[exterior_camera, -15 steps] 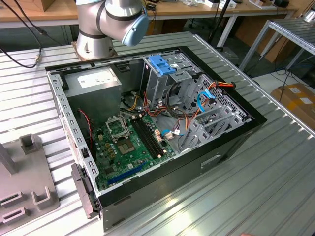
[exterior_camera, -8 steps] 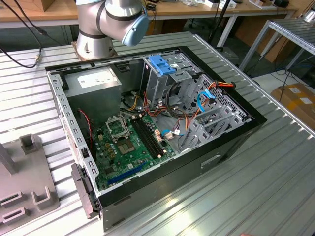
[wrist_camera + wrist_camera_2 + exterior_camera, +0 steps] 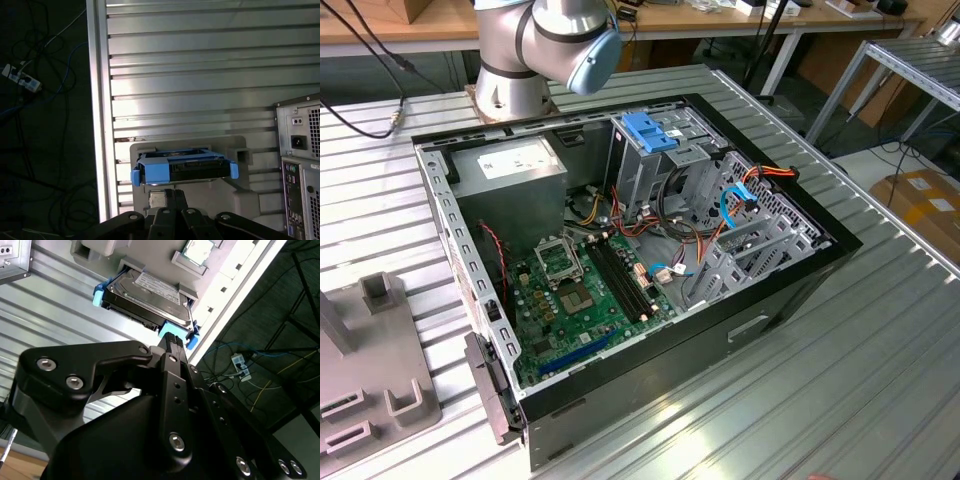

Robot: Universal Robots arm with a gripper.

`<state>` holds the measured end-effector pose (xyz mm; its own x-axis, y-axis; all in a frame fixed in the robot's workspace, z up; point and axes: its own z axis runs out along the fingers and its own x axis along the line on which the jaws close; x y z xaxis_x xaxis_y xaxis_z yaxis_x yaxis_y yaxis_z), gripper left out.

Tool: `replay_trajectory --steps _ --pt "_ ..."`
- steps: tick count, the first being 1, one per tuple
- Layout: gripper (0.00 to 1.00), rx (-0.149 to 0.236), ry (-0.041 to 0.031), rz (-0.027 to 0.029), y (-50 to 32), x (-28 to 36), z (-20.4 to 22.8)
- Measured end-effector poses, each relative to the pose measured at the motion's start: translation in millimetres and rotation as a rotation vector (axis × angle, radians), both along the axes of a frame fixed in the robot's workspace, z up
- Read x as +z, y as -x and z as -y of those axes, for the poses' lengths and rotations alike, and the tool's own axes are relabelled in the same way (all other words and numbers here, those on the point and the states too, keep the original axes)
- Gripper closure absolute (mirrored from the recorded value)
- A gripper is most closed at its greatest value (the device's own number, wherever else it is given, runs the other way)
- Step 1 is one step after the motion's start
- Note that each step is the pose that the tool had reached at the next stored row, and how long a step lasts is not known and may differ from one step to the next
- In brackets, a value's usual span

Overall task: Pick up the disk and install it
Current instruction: 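Reach for the disk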

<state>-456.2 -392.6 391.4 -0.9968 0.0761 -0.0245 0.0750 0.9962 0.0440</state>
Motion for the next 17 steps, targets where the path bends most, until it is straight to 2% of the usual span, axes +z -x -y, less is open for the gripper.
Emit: replay_trajectory --steps 3,5,7,8,9,10,13,17 --pt "0.89 0.0 -0.0002 -0.0016 0.2 -0.1 -0.1" --pt "0.89 0.0 0.0 -0.0162 0.2 -0.1 -0.1" --pt "0.89 0.0 0.0 -0.0388 0.1 -0.4 0.0" --pt "0.89 0.0 0.0001 -0.0545 0.1 -0.7 0.0" --pt "0.89 0.0 0.0 -0.0649 0.1 -0.8 0.0" --pt "0.89 0.0 0.0001 -0.0706 0.2 -0.8 0.0" --pt "0.89 0.0 0.0 -0.0724 0.1 -0.8 0.0" --pt "0.89 0.0 0.0 -0.0723 -4.6 -2.4 0.0"
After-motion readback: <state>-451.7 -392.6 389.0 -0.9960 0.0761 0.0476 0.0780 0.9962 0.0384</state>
